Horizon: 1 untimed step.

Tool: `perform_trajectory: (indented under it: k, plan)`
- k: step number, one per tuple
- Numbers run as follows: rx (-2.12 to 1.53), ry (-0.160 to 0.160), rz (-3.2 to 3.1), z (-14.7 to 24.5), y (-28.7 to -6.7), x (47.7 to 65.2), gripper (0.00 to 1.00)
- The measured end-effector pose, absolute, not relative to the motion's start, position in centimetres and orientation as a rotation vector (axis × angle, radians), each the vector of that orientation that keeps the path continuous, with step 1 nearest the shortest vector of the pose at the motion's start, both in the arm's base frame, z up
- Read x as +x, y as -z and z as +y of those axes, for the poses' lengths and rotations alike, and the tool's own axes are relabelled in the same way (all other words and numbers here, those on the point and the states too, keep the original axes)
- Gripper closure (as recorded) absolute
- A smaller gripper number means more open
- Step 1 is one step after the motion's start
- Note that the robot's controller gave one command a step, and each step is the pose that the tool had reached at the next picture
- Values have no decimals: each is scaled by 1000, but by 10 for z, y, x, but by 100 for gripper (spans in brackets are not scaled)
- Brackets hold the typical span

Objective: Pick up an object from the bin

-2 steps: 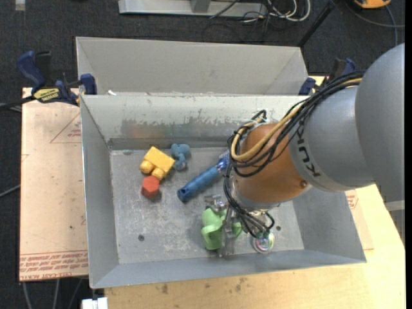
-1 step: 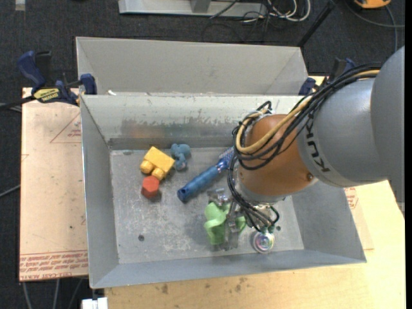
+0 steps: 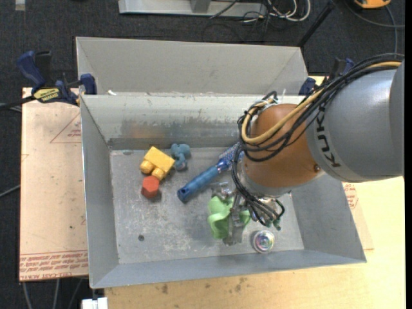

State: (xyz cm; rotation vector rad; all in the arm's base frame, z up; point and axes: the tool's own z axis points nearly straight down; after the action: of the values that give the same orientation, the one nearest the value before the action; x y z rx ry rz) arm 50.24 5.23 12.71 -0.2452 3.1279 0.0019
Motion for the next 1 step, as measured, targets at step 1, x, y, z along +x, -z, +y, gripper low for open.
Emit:
perform_trajectory:
  k: [1]
  plan:
    - [-242, -2, 3129, 53, -140, 503, 100]
